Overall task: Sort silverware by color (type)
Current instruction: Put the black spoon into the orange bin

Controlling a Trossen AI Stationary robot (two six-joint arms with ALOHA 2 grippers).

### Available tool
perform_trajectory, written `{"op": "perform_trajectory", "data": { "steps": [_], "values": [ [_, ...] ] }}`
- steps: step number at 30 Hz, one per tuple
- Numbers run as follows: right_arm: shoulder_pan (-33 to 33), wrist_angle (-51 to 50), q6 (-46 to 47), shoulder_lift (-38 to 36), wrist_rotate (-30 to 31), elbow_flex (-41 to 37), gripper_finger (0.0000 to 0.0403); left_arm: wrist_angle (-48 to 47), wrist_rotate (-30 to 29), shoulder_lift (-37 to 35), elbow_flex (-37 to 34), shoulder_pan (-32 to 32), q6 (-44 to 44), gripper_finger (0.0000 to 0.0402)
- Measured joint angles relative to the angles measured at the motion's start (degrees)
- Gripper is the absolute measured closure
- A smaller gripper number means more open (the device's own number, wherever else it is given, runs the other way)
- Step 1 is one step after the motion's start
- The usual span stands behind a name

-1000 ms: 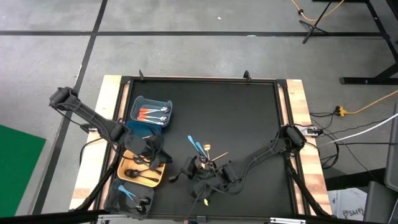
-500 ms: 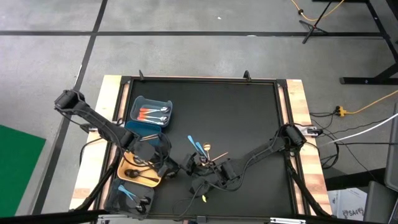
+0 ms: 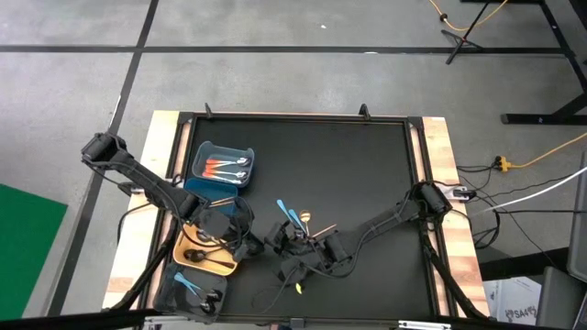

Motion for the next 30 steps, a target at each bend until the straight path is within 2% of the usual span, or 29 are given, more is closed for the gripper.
{"op": "perform_trajectory", "data": {
  "steps": [10,21,30],
  "values": [
    [0.1,0.1,0.0,0.0,-0.1,0.0,0.0401,-0.4,-0.3,0.0,0.0,0.0,0.0,0.0315],
    [0.2,0.1,-0.1,0.0,-0.1,0.0,0.0401,-0.8,-0.3,0.0,-0.1,0.0,0.0,0.0393],
    [0.2,0.1,-0.1,0.0,-0.1,0.0,0.0398,-0.8,-0.3,0.0,-0.1,0.0,0.0,0.0398]
  ]
}}
